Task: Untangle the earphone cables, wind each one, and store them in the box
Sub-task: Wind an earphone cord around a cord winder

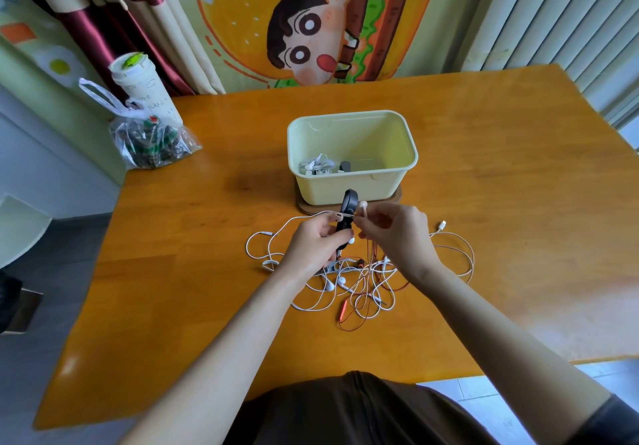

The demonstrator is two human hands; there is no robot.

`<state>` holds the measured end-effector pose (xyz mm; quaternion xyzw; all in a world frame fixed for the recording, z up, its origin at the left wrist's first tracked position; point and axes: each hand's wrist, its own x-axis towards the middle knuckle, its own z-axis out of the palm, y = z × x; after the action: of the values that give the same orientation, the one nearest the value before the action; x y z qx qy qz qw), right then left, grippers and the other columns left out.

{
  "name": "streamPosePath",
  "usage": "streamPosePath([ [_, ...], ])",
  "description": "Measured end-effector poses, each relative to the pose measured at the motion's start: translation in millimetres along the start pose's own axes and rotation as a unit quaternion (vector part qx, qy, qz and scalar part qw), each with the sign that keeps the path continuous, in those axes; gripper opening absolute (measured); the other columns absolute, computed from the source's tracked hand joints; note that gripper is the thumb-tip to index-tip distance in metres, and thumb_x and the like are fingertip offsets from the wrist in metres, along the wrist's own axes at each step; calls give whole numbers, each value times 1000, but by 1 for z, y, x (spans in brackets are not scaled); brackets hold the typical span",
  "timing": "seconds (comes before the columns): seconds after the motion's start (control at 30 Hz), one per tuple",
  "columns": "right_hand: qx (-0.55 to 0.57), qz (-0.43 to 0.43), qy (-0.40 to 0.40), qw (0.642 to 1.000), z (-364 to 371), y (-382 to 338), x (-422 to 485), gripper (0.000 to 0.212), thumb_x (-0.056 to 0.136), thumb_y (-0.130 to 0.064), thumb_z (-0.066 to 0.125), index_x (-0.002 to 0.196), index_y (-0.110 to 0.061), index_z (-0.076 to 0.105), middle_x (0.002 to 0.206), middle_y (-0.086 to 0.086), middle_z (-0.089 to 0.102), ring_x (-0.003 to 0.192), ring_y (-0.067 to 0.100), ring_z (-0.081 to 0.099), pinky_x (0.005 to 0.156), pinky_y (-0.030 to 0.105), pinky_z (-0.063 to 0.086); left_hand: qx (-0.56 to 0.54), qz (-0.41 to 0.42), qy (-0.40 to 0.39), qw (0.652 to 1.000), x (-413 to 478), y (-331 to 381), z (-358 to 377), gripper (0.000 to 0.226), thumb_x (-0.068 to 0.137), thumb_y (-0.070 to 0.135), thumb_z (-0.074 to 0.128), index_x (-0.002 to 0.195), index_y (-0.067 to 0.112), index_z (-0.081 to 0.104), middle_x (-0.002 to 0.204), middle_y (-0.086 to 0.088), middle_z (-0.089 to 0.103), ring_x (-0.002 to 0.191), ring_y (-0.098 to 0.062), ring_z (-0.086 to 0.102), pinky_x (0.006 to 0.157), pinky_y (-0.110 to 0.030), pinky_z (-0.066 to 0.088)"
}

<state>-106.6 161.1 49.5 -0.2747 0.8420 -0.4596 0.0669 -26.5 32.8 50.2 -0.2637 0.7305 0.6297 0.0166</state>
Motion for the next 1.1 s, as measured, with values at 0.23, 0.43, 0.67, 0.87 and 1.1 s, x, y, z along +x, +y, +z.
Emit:
streamPosePath([
  [0.23,31,13,-12,999,-2,-2,-1,13,84,-23,70,80,-11,73,67,-1,70,63,13,68,66,42,57,-1,5,-2,1000,-5,6,0,20,94,27,57,105,13,64,72,2,58,43,-1,46,43,-13,37],
  [0.43,38,24,-41,998,0,-7,0,11,83,-21,70,82,-10,73,68,-1,70,64,11,68,67,41,57,-36,-16,41,998,-9,11,3,27,99,31,46,97,9,62,49,10,52,38,-3,38,39,-13,33],
  [0.67,104,70,-51,991,5,-11,-2,8,86,-19,68,82,-12,71,70,0,71,64,12,69,70,35,59,-82,-43,71,993,-10,14,4,17,98,31,49,112,25,57,91,6,60,51,-8,39,40,-15,32],
  [0.87,186,129,-72,972,5,-11,-3,7,87,-15,66,83,-10,70,76,8,73,73,23,71,77,43,58,-72,-42,69,994,-11,17,3,12,98,35,48,108,33,54,126,-2,58,94,-42,59,43,-22,41],
  [1.1,170,168,-65,969,7,-15,-2,13,86,-17,66,77,-8,71,72,7,73,71,23,71,76,44,58,-76,-59,55,994,-12,18,4,13,101,32,42,100,30,55,98,0,61,101,-44,56,76,-38,55],
])
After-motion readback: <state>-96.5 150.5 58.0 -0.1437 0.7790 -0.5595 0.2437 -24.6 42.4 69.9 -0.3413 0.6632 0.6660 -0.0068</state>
